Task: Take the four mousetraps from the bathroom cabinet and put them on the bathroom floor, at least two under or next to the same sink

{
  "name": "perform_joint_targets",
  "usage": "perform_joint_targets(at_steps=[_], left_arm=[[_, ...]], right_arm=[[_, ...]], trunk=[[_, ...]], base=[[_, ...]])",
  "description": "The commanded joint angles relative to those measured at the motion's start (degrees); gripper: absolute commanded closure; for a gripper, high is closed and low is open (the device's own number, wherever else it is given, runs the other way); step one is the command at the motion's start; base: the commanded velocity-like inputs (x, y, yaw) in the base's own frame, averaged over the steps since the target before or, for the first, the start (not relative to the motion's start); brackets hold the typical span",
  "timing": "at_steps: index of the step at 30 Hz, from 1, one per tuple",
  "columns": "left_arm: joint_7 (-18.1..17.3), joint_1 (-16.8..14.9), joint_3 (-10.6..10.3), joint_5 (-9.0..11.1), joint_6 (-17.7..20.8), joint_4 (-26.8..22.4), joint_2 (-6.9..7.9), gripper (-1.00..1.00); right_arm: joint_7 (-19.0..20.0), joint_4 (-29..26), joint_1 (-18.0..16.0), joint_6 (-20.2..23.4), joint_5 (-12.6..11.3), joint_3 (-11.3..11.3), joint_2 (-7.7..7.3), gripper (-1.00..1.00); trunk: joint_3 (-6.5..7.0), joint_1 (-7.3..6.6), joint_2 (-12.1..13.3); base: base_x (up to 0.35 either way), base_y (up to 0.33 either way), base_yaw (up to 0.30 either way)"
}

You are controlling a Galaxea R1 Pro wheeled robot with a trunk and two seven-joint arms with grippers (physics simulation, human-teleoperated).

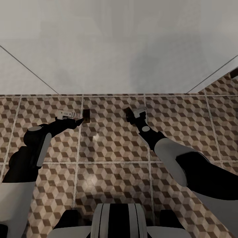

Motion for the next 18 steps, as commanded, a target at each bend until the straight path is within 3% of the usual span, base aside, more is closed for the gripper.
perform_joint_targets(at_steps=[1,18], left_arm=[[0.2,0.0,0.0,0.5,0.4,0.0,0.04,-1.00],[0.2,0.0,0.0,0.5,0.4,0.2,-0.18,-1.00]], right_arm=[[-0.5,0.1,0.0,-0.1,0.6,0.2,0.02,-1.00],[-0.5,0.1,0.0,-0.1,0.6,0.2,0.02,-1.00]], trunk=[[-0.03,-0.01,0.0],[-0.03,-0.01,0.0]], base=[[0.000,0.000,0.000],[0.000,0.000,0.000]])
